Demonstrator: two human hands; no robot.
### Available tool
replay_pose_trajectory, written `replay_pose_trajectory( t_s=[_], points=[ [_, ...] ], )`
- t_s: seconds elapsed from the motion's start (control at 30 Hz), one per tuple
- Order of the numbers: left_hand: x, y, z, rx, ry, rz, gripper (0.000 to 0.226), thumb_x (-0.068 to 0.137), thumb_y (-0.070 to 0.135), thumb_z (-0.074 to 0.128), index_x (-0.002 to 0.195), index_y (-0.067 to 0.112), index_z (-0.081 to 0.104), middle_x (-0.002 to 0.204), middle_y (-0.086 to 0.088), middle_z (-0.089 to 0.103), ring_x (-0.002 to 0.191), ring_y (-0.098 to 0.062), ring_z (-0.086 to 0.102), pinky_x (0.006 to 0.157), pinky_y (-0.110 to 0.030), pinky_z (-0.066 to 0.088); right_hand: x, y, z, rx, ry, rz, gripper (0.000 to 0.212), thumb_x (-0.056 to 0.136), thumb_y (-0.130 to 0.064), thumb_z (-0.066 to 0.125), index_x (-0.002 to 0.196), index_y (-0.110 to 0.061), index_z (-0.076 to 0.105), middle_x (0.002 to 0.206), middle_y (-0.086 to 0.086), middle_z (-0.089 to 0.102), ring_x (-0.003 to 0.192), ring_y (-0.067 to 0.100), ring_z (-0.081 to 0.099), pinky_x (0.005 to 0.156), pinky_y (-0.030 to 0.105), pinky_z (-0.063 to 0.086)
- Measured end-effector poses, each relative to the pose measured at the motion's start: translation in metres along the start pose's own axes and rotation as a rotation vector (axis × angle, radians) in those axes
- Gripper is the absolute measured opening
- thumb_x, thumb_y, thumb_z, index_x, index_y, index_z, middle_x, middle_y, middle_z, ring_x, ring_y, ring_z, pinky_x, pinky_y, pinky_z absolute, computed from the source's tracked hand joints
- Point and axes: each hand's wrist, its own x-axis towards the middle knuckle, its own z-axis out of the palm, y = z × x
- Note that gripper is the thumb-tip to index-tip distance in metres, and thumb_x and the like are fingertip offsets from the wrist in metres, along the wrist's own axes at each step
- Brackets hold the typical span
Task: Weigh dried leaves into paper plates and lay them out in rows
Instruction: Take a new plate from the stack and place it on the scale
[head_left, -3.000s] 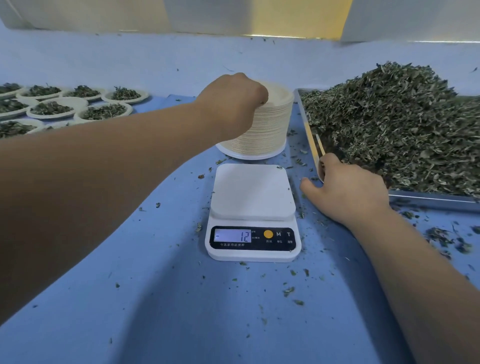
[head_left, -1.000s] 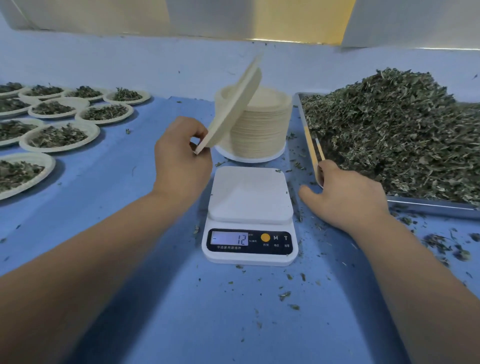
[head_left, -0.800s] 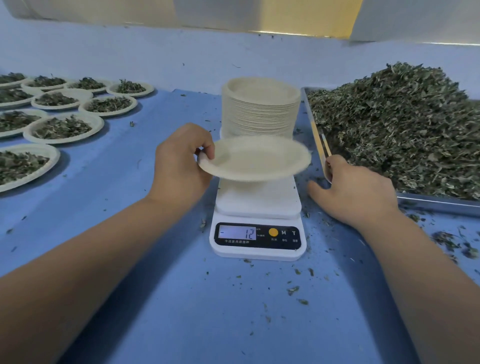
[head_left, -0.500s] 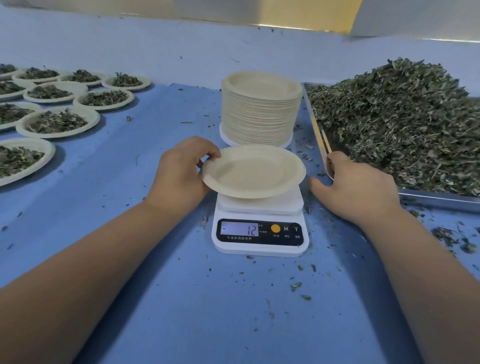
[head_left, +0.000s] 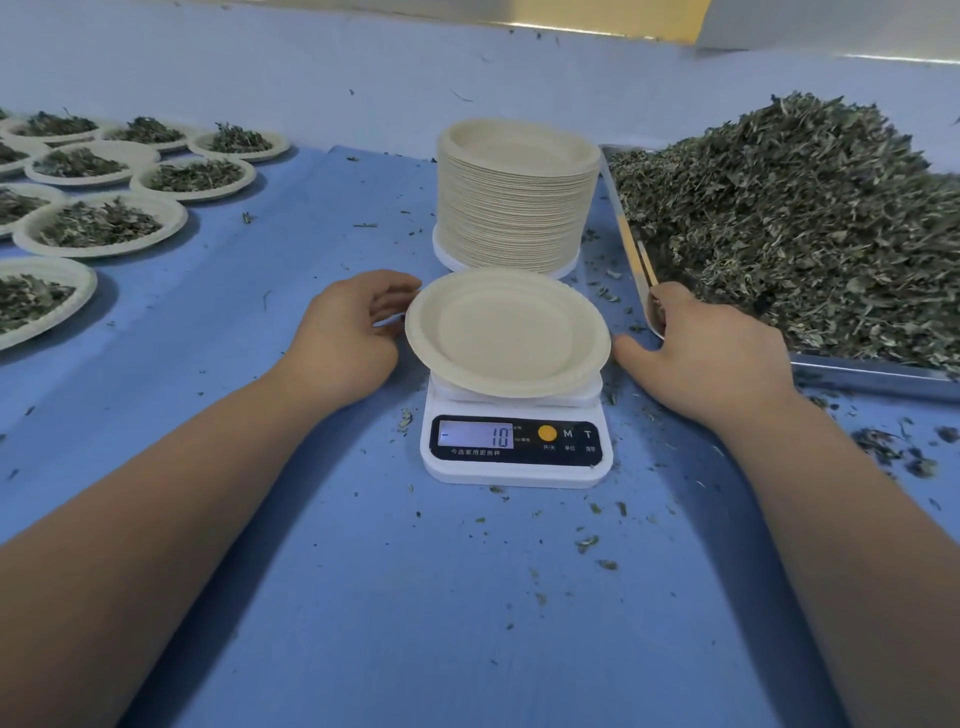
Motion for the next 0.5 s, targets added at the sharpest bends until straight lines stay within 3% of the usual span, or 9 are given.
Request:
replay_pose_trajectory(
  t_s=[0.1, 0.4, 0.5],
  points=[
    [-0.0005, 0.0026, 0.0002, 0.001, -0.002, -0.009, 0.056, 0.083, -0.019, 0.041, 0.114, 0.018, 0.069, 0.111, 0.007, 0.073, 0.109, 0.001, 0.066, 0.087, -0.004, 0.047, -0.0005, 0.0001, 0.0005, 0.008, -0.002, 0.01, 0.04, 0.086, -0.062, 0.05, 0.093, -0.023, 0.043, 0.061, -0.004, 0.047, 0.051, 0.014, 0.04, 0.05, 0.024, 0.025],
    [-0.0014, 0.0058, 0.0015, -0.01, -0.027, -0.046, 0.049, 0.085, -0.015, 0.046, 0.117, 0.013, 0.072, 0.109, 0.005, 0.075, 0.104, -0.003, 0.068, 0.083, -0.003, 0.048, 0.0014, -0.002, -0.0045, 0.075, -0.018, 0.057, 0.035, 0.086, -0.056, 0.051, 0.099, -0.023, 0.052, 0.065, -0.005, 0.049, 0.054, 0.013, 0.041, 0.05, 0.024, 0.025],
    [-0.0015, 0.0057, 0.0021, -0.01, -0.029, -0.049, 0.049, 0.085, -0.014, 0.046, 0.113, 0.016, 0.072, 0.105, 0.009, 0.075, 0.099, 0.003, 0.068, 0.081, -0.003, 0.047, 0.0004, -0.0026, -0.0046, 0.107, 0.005, 0.077, 0.033, 0.087, -0.056, 0.05, 0.1, -0.026, 0.053, 0.065, -0.007, 0.048, 0.053, 0.012, 0.039, 0.051, 0.027, 0.028]
  ],
)
